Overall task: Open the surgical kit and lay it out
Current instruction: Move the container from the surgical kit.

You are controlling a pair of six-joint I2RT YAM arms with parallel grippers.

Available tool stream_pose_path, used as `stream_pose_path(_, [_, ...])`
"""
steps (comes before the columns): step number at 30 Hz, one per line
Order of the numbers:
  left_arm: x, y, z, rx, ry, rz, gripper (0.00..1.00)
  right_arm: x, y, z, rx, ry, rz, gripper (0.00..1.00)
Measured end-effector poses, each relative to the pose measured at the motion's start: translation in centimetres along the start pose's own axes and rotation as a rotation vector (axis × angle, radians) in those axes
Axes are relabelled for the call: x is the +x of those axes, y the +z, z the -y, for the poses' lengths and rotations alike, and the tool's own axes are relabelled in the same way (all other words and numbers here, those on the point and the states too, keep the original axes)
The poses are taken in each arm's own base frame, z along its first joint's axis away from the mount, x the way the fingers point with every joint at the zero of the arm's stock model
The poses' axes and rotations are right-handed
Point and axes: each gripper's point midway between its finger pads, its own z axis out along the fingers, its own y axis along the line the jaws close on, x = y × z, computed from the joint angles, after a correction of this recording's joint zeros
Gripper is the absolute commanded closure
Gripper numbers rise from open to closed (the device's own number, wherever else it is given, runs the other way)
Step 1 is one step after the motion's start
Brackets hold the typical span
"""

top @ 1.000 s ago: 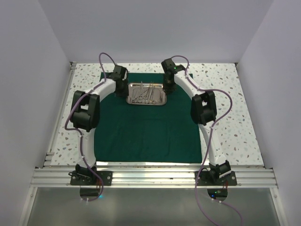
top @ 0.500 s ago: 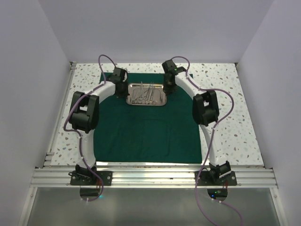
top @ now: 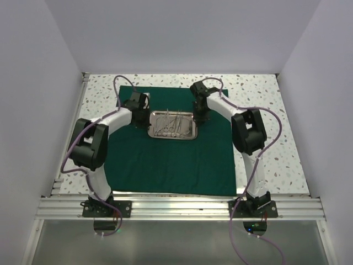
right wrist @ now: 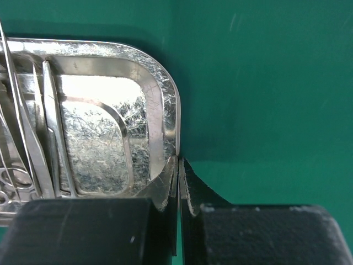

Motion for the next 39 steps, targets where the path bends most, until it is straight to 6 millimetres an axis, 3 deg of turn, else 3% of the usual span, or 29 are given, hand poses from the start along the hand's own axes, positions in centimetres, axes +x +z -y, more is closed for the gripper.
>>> stream_pose_path(9, [3.0, -4.9, 0.3, 0.047, -0.003, 0.020, 1.00, 7.0, -2.5, -0.2, -0.014, -0.031, -0.102, 1.00])
stream_pose_path(19, [11.3, -7.8, 0.5, 0.138, -0.026, -0.070, 1.00, 14.6, -4.9, 0.5, -0.033, -0.044, -0.165, 1.00])
stream_pose_path(23, [12.6, -8.7, 1.9, 0.180, -0.017, -0.092, 1.00, 16.2, -5.3, 1.7, -0.019, -0.032, -0.178, 1.00])
stream_pose_path(24, [12.8, -8.8, 2.3, 0.190, -0.014, -0.099, 0.97, 16.6, -5.4, 2.0, -0.009, -0.031, -0.183, 0.92])
stream_pose_path(25, [13.0, -8.9, 2.5, 0.196, -0.015, -0.108, 0.79, 16.8, -5.5, 2.3, 0.000, -0.029, -0.190, 0.59])
stream_pose_path(26, [13.1, -9.1, 2.7, 0.200, -0.012, -0.118, 0.70, 17.0, -5.6, 2.9, 0.029, -0.035, -0.191, 0.36])
stream_pose_path(28, [13.4, -9.5, 2.3, 0.166, -0.016, -0.141, 0.49, 17.2, -5.8, 4.3, 0.086, -0.046, -0.198, 0.22])
stream_pose_path(30, [13.2, -9.8, 1.8, 0.138, -0.021, -0.150, 0.41, 17.4, -6.4, 5.9, 0.151, -0.044, -0.204, 0.17])
stream_pose_path(33, [12.2, -10.8, 1.6, 0.102, -0.020, -0.144, 0.38, 17.0, -7.8, 7.3, 0.212, -0.049, -0.192, 0.16])
stream_pose_path(39, [7.0, -12.9, 2.9, 0.109, -0.011, -0.012, 0.55, 13.9, -11.1, 7.0, 0.221, -0.056, -0.096, 0.19])
